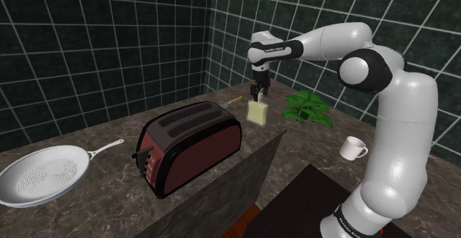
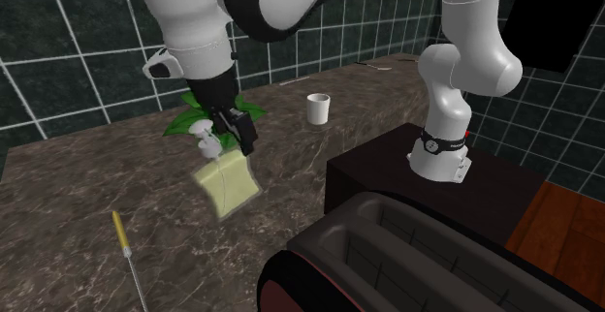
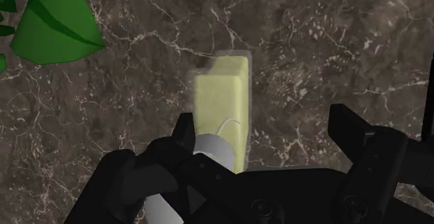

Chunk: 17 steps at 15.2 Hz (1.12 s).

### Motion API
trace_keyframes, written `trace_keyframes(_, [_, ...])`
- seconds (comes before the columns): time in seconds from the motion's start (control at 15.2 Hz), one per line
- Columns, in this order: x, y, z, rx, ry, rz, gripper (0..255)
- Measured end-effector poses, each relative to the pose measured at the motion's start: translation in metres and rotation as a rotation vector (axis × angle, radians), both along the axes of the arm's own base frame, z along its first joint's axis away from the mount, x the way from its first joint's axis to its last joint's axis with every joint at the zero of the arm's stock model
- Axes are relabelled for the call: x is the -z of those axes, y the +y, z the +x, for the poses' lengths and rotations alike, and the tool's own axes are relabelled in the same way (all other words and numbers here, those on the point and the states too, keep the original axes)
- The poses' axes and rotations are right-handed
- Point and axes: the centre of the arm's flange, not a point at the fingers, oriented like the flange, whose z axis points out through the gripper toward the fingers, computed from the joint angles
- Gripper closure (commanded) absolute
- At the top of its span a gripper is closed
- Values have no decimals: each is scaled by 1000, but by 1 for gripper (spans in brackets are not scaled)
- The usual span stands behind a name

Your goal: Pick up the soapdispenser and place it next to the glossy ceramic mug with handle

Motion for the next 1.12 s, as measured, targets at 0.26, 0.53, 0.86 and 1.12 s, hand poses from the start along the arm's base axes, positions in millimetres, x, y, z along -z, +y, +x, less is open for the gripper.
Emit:
trace_keyframes(0.26, [30,-20,43,2,14,5,0])
trace_keyframes(0.53, [52,-27,48,3,16,5,0])
trace_keyframes(0.86, [72,-29,44,3,16,5,0])
trace_keyframes(1.12, [74,-29,44,3,15,5,0])
